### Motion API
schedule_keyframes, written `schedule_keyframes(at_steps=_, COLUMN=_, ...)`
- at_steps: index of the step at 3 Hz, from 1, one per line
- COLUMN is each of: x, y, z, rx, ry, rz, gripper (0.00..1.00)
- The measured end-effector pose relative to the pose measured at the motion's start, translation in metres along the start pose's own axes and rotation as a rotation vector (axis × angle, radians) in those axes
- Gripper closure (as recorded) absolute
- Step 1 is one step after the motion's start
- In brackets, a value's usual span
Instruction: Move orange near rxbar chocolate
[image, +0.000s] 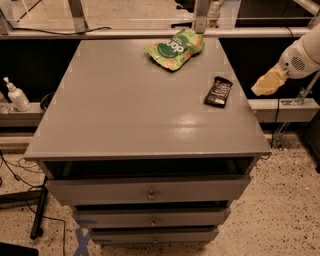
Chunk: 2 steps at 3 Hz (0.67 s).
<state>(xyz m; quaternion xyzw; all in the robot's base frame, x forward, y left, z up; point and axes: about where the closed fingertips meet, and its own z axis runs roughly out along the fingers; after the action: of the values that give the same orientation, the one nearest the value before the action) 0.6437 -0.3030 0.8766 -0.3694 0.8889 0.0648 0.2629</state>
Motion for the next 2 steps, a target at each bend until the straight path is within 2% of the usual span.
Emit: schedule_keyframes(at_steps=2, x=0.01, y=0.028, z=0.012, rx=-0.082, ry=-0.012, rz=-0.008, gripper=1.0)
